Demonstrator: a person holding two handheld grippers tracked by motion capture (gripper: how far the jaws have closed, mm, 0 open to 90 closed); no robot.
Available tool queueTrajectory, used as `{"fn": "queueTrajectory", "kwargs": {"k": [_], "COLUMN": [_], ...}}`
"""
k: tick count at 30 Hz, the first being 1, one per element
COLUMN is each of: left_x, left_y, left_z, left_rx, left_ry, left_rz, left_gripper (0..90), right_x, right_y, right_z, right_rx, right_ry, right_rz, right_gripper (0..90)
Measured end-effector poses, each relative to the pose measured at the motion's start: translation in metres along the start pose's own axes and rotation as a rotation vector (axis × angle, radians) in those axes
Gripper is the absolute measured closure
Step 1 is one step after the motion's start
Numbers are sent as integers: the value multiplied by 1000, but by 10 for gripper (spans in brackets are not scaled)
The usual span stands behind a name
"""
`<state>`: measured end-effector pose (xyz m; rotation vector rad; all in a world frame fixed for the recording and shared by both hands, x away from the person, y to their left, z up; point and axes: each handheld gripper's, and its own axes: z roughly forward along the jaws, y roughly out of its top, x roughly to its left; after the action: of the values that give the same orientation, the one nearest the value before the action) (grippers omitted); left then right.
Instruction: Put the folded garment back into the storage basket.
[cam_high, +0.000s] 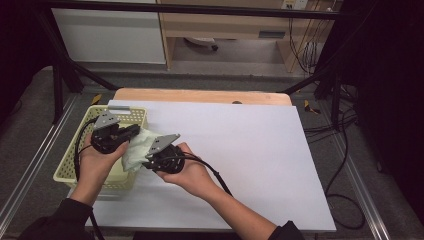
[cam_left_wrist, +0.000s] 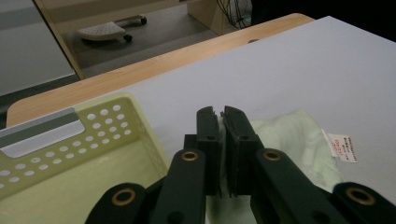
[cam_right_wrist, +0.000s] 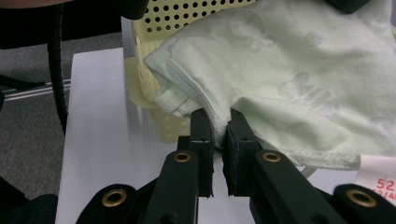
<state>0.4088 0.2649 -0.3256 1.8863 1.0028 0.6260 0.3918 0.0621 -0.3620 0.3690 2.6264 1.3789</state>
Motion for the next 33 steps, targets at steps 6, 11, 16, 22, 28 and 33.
{"fn": "queueTrajectory", "kwargs": {"k": [6, 11, 16, 22, 28, 33], "left_x": [2, 3, 6, 10, 13, 15], "left_y": [0, 0, 0, -2, -3, -3], "left_z": [-1, -2, -4, -6, -8, -9], "left_rx": [-2, -4, -7, -7, -4, -3], "left_ry": [2, 6, 14, 17, 24, 27], "left_rz": [-5, -7, -11, -20, -21, -22], "left_gripper": [855, 855, 855, 855, 855, 855], "right_x": [0, 0, 0, 1, 2, 2], "right_y": [2, 4, 6, 10, 12, 13], "right_z": [3, 4, 7, 11, 15, 18], "right_rx": [1, 4, 4, 5, -2, -4], "right_ry": [2, -1, 0, 3, 10, 13], "right_rz": [-2, -12, -12, -18, -16, -18], "right_gripper": [836, 836, 836, 836, 836, 836]}}
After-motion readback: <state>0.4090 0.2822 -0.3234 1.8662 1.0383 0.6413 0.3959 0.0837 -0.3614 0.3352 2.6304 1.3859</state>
